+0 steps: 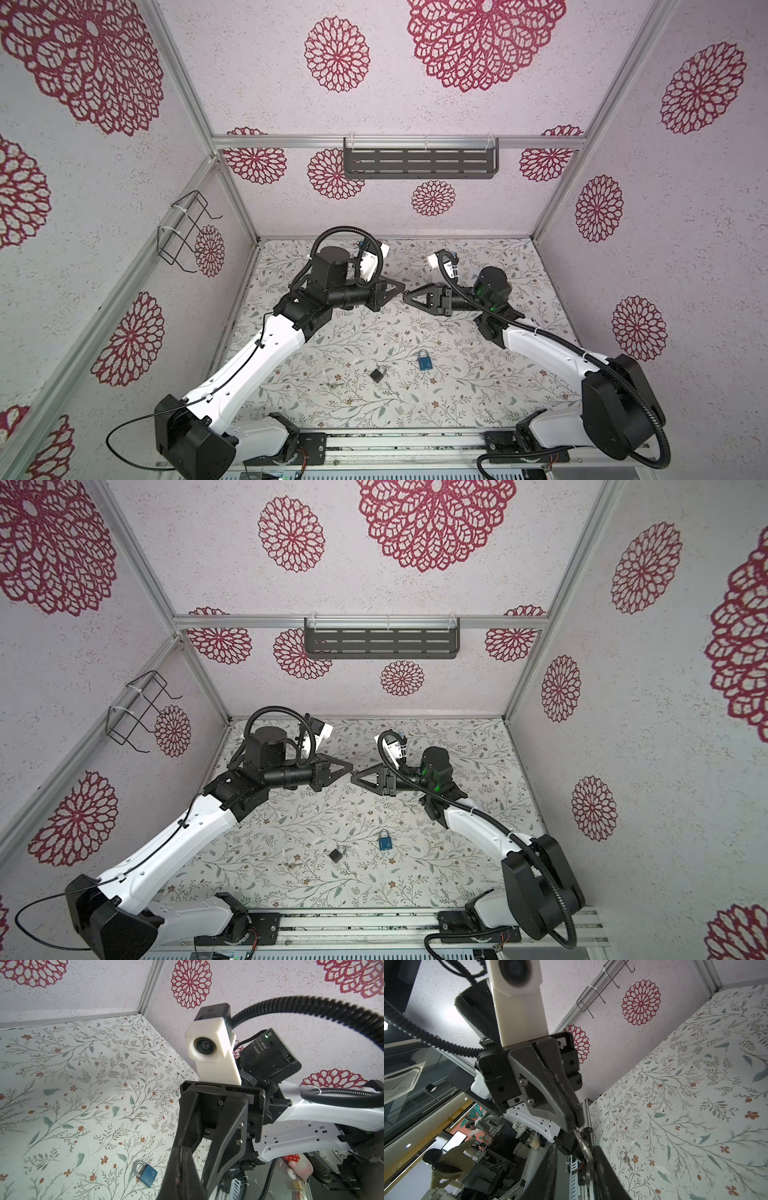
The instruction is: Unlock with the key
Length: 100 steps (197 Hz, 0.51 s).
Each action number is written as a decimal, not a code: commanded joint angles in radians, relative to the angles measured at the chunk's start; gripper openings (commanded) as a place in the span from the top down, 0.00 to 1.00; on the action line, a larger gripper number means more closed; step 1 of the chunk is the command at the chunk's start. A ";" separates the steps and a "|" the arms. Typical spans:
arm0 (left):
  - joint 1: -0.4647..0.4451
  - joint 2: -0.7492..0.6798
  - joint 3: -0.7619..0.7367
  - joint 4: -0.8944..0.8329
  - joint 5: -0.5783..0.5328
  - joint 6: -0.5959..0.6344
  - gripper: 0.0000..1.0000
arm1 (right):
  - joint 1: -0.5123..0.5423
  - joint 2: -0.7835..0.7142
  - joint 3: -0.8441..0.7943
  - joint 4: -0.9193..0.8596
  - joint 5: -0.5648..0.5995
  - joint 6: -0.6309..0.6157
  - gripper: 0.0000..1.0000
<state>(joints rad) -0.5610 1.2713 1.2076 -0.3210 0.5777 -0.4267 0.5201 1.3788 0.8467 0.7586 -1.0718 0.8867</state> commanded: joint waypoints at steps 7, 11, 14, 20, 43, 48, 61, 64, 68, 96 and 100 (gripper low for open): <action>0.009 -0.006 0.021 -0.017 0.001 0.030 1.00 | -0.002 -0.027 0.032 0.011 -0.018 -0.045 0.76; 0.009 -0.007 0.021 -0.018 0.001 0.031 1.00 | -0.003 -0.028 0.033 0.003 -0.017 -0.050 0.76; 0.009 -0.008 0.021 -0.018 0.001 0.031 1.00 | -0.003 -0.029 0.035 -0.007 -0.016 -0.057 0.77; 0.009 -0.010 0.021 -0.019 0.001 0.031 1.00 | -0.003 -0.034 0.038 -0.025 -0.013 -0.070 0.78; 0.009 -0.010 0.024 -0.021 0.012 0.032 1.00 | -0.003 -0.042 0.043 -0.054 -0.007 -0.095 0.83; 0.009 -0.009 0.024 -0.021 0.013 0.034 1.00 | -0.003 -0.042 0.045 -0.058 -0.008 -0.097 0.84; 0.010 -0.009 0.024 -0.021 0.013 0.035 1.00 | -0.005 -0.043 0.049 -0.064 -0.005 -0.100 0.85; 0.009 -0.008 0.024 -0.021 0.013 0.036 1.00 | -0.005 -0.043 0.050 -0.064 -0.004 -0.102 0.85; 0.010 -0.007 0.024 -0.021 0.016 0.036 1.00 | -0.005 -0.042 0.051 -0.063 -0.004 -0.103 0.86; 0.010 -0.003 0.032 -0.031 0.028 0.042 1.00 | -0.004 -0.036 0.058 -0.075 -0.005 -0.110 0.88; 0.009 -0.003 0.032 -0.033 0.027 0.043 1.00 | -0.005 -0.037 0.060 -0.078 -0.004 -0.111 0.87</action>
<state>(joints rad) -0.5606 1.2709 1.2091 -0.3355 0.5884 -0.4118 0.5198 1.3739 0.8524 0.6647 -1.0702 0.8192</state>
